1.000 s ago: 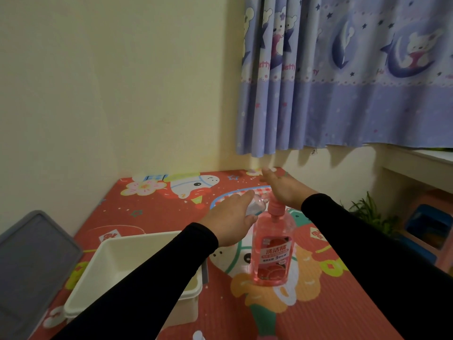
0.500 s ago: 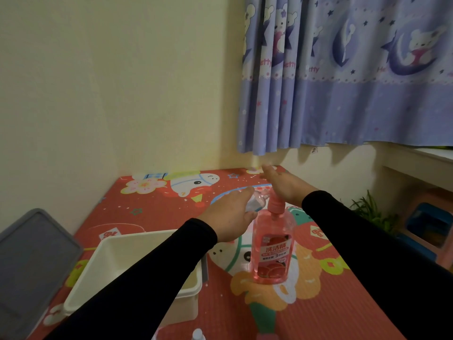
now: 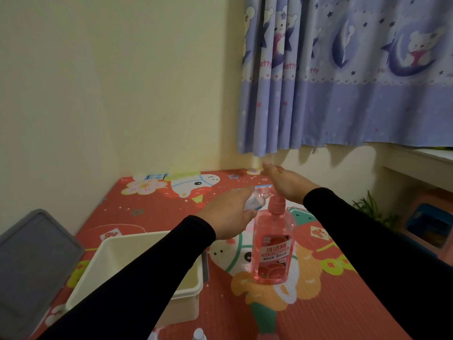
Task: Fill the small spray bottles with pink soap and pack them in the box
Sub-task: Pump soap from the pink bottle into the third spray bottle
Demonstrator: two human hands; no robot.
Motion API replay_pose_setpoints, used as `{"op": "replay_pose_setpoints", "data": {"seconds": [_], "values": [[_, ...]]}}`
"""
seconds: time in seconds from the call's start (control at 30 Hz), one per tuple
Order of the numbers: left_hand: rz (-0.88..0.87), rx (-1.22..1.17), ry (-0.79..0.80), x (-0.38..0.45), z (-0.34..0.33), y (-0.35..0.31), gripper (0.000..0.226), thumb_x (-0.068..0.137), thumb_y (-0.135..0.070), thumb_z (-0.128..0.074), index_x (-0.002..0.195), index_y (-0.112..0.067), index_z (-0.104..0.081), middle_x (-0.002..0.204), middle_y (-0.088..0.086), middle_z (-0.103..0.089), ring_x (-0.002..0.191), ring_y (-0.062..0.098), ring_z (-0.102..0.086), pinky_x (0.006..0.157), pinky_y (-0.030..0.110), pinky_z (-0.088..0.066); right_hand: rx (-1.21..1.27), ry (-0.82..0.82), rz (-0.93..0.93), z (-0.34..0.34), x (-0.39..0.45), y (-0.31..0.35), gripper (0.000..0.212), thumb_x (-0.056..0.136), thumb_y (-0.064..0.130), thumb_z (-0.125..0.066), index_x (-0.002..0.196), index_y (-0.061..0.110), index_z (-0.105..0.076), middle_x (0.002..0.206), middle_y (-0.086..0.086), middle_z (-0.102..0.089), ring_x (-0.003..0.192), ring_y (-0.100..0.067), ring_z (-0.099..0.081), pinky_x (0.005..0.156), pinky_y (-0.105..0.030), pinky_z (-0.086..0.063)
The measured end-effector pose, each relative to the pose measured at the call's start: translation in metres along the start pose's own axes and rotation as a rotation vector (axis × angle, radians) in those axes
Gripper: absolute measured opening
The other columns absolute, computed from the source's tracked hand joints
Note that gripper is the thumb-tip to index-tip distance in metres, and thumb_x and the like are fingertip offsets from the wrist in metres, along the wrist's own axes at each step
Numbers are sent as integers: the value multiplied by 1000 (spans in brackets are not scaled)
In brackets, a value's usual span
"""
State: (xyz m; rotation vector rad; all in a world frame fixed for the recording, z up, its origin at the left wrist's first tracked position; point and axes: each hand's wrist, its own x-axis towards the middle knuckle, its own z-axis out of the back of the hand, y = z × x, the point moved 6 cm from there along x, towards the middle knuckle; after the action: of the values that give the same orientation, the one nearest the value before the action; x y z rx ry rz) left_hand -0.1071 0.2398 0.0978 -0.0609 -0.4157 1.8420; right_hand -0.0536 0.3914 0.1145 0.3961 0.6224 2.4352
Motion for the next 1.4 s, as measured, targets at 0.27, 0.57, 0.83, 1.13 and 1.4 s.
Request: {"op": "replay_pose_setpoints", "data": {"seconds": [0.27, 0.57, 0.83, 1.13, 1.4], "values": [[25, -3, 48, -1, -9, 3, 60, 101, -38, -43, 153, -22, -17, 157, 6, -27, 142, 24, -28, 110, 35, -27, 75, 15, -68, -8, -5, -4, 50, 105, 36, -16, 147, 16, -34, 146, -19, -44, 133, -34, -43, 111, -42, -31], [2, -13, 0, -1, -3, -1, 54, 101, -35, -44, 148, -20, -25, 148, 7, -39, 132, 25, -40, 101, 32, -34, 49, -4, -14, -3, 2, -4, 70, 100, 54, -10, 136, 12, -52, 142, -14, -50, 131, -29, -46, 113, -42, -28], [25, 3, 52, -4, -6, 1, 62, 102, -38, -42, 154, -20, -13, 159, 6, -23, 145, 23, -23, 113, 33, -23, 74, 40, -46, -9, -3, -4, 54, 104, 42, -15, 144, 16, -40, 144, -16, -47, 132, -31, -44, 112, -40, -30], [11, -2, 14, -3, -2, -2, 58, 101, -36, -42, 152, -19, -19, 155, 7, -31, 140, 25, -32, 108, 35, -30, 56, -4, -21, -3, 3, -6, 71, 98, 59, -11, 137, 16, -51, 144, -9, -49, 134, -25, -43, 115, -41, -27], [34, -1, 52, -2, -6, 1, 60, 101, -37, -42, 153, -22, -16, 157, 8, -27, 141, 25, -30, 111, 36, -29, 52, 11, -48, -6, -4, -2, 58, 104, 44, -14, 145, 13, -41, 147, -15, -44, 134, -30, -42, 111, -37, -27]]}}
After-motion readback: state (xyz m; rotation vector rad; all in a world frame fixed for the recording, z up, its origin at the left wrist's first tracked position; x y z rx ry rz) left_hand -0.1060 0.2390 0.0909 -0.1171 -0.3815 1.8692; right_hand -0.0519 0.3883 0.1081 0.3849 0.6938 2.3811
